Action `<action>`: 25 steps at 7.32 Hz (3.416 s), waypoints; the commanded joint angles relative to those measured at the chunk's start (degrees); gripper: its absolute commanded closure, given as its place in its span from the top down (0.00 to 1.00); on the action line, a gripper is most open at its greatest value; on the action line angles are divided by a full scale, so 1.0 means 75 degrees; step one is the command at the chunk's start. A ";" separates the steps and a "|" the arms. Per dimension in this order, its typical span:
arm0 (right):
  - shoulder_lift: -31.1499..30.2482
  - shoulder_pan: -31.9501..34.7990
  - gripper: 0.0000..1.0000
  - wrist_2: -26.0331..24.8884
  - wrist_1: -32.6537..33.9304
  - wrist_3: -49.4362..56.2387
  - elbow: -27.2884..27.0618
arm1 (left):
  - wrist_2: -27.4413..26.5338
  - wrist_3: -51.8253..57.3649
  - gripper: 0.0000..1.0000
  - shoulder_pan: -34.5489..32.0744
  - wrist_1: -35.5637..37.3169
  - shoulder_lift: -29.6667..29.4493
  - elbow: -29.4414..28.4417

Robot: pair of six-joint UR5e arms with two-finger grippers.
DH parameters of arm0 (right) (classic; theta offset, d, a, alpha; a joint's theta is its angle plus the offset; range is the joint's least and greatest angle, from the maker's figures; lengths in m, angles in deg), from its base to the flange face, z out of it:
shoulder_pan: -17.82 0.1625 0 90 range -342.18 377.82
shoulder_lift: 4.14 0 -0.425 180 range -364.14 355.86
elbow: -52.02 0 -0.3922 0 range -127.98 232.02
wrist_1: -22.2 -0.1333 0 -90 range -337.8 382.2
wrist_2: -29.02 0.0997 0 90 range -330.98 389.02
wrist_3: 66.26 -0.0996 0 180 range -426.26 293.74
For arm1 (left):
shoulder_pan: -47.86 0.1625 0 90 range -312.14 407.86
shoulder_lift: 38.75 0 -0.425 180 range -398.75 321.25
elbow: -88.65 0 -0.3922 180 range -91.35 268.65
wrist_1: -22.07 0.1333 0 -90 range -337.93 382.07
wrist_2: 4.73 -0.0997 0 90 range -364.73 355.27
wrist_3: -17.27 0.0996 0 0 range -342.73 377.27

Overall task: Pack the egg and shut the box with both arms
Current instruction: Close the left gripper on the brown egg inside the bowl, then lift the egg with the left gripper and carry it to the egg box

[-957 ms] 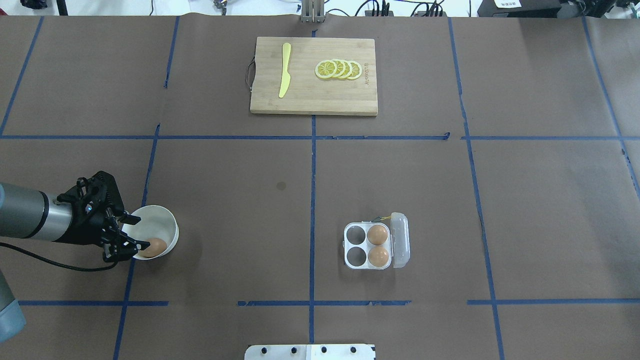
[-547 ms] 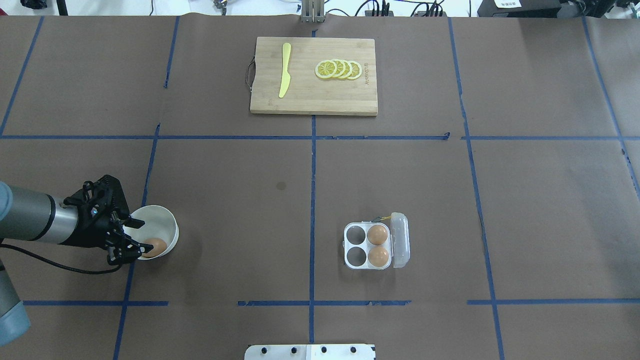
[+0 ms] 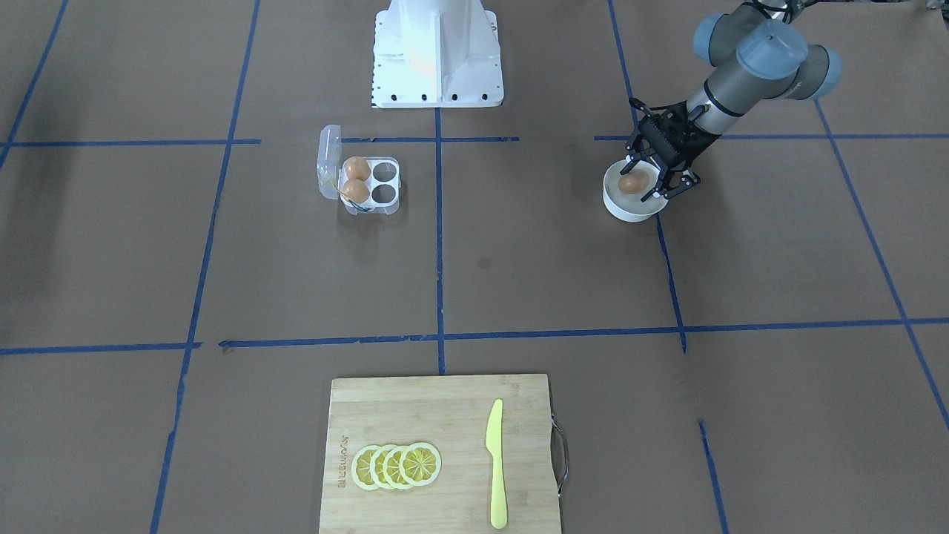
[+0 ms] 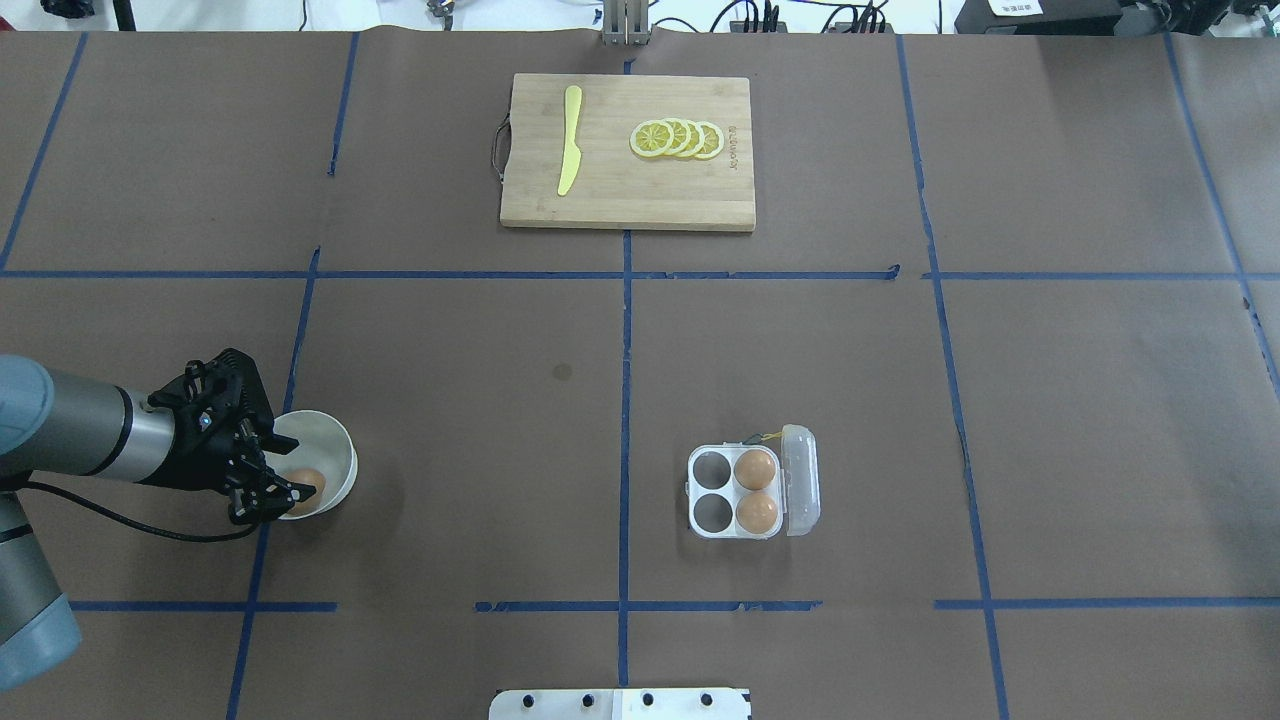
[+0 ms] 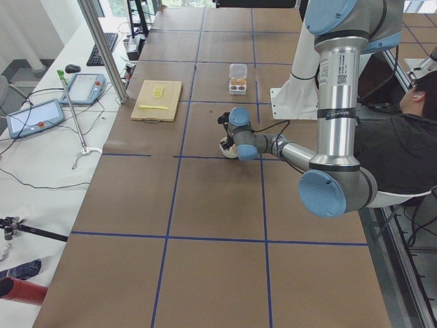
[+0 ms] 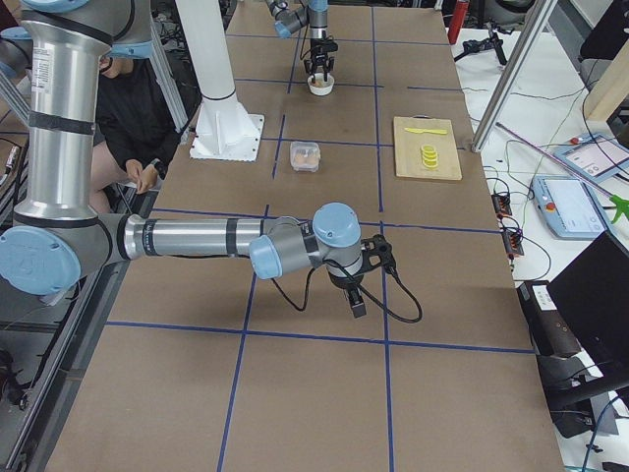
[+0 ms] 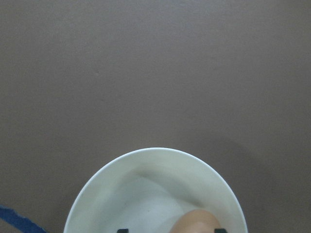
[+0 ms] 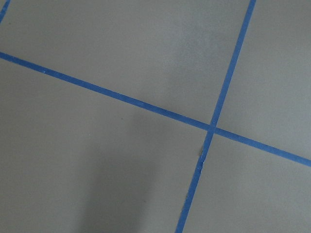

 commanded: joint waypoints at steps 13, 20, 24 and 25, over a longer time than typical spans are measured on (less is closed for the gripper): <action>-0.0014 0.0047 1.00 0.0093 0.0000 -0.0012 -0.0032 | -0.0379 0.0093 0.00 -0.0011 -0.0008 -0.0025 0.0151; -0.0014 0.0094 1.00 0.0117 0.0000 -0.0012 -0.0032 | -0.0107 0.1242 0.00 -0.0961 -0.1543 -0.2576 0.0108; -0.0002 0.0199 1.00 0.0117 0.0012 -0.0023 -0.0032 | -0.2205 0.1278 0.00 0.1250 -0.3560 -0.3747 -0.1825; -0.0002 0.0223 1.00 0.0117 0.0012 -0.0070 -0.0032 | -0.3043 0.1278 0.00 0.1950 -0.3594 -0.4066 -0.2177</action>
